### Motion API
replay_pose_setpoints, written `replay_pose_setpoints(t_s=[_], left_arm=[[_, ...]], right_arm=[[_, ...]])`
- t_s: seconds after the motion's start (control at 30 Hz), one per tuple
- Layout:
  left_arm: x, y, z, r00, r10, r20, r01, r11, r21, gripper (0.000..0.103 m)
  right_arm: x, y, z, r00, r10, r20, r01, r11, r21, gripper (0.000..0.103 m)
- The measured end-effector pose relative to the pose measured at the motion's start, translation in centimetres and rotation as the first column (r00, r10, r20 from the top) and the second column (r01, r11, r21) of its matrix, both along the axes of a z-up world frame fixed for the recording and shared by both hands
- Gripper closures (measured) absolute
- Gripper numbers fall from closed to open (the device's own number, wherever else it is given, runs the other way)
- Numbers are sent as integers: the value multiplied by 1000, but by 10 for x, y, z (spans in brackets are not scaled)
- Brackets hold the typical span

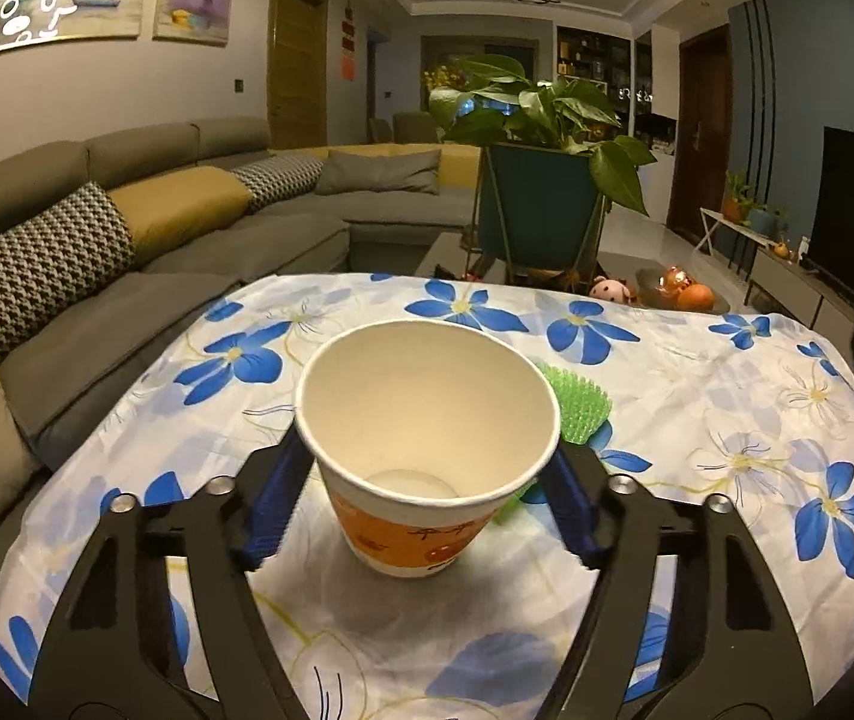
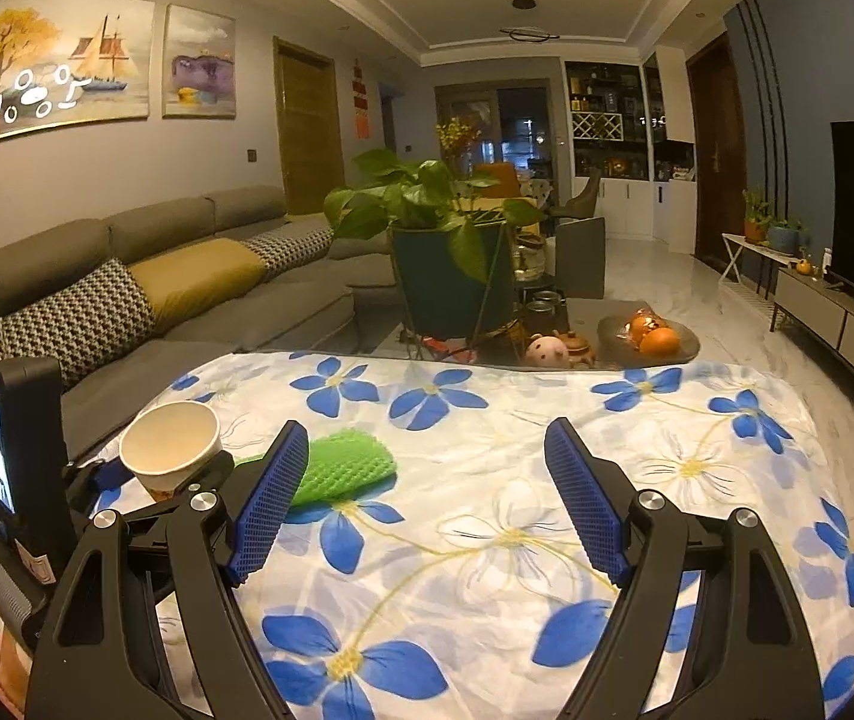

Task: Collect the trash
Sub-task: 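Grasp the orange paper cup with the left tool while the right tool grasps the green foam sleeve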

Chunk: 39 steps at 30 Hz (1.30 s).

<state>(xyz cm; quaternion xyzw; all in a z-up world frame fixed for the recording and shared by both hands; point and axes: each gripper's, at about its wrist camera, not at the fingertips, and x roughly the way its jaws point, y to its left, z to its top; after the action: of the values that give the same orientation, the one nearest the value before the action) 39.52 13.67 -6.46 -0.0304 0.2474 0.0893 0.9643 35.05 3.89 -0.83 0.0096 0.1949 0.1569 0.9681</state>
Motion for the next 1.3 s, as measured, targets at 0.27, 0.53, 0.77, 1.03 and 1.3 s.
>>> replay_pose_setpoints(t_s=[0.27,0.53,0.77,1.03,1.3], left_arm=[[-8,5,3,999,5,46,-4,999,-33,42],[-30,26,22,993,76,92,-73,997,-34,43],[-45,57,33,979,156,129,-149,987,-62,43],[-51,66,32,981,140,131,-133,989,-64,43],[-57,70,30,983,132,126,-121,988,-95,43]], right_arm=[[11,18,-8,999,29,-32,-30,999,-16,26],[33,48,-20,991,81,-108,-85,996,-33,30],[59,83,-43,972,123,-201,-129,992,-17,31],[68,104,-64,957,147,-249,-165,985,-57,30],[65,122,-67,944,186,-271,-226,966,-124,30]])
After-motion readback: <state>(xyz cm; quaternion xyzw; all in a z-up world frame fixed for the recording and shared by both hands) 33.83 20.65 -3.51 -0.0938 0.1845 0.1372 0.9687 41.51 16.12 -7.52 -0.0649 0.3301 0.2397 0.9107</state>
